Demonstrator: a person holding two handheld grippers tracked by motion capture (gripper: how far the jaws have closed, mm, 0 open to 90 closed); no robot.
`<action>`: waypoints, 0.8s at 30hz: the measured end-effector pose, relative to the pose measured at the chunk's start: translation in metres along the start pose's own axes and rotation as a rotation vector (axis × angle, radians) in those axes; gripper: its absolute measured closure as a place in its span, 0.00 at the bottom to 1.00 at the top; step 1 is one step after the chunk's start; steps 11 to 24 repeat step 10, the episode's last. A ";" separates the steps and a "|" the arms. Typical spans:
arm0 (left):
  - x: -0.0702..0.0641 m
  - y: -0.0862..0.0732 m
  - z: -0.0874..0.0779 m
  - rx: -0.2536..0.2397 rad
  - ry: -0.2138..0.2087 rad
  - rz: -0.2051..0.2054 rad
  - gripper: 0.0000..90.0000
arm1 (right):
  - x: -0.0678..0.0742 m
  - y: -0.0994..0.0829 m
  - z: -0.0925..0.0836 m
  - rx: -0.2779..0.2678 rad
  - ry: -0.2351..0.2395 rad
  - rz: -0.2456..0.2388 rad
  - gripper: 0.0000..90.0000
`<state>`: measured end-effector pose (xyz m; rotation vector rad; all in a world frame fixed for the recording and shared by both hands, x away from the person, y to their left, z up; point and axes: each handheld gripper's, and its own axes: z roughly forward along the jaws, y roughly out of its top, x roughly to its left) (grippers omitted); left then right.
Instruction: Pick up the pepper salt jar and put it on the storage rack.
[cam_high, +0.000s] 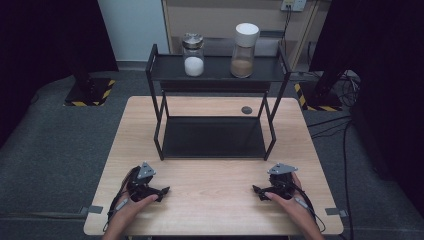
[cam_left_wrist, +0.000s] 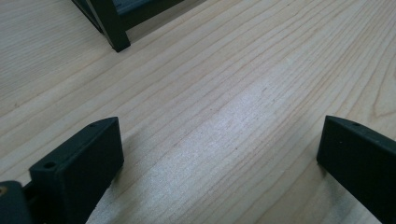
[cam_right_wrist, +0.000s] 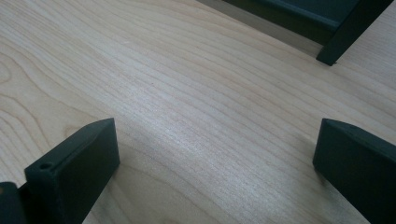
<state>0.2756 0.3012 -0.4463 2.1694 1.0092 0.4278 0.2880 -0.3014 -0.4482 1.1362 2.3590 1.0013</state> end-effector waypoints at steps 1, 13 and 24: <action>0.000 0.000 0.000 0.000 0.000 0.000 0.00 | 0.000 0.000 0.000 -0.001 -0.001 -0.001 0.01; -0.001 0.000 0.000 0.000 0.002 -0.002 0.00 | 0.001 0.000 0.000 -0.001 -0.003 0.002 0.01; -0.001 0.000 0.000 0.000 0.002 -0.002 0.00 | 0.001 0.000 0.000 -0.001 -0.003 0.002 0.01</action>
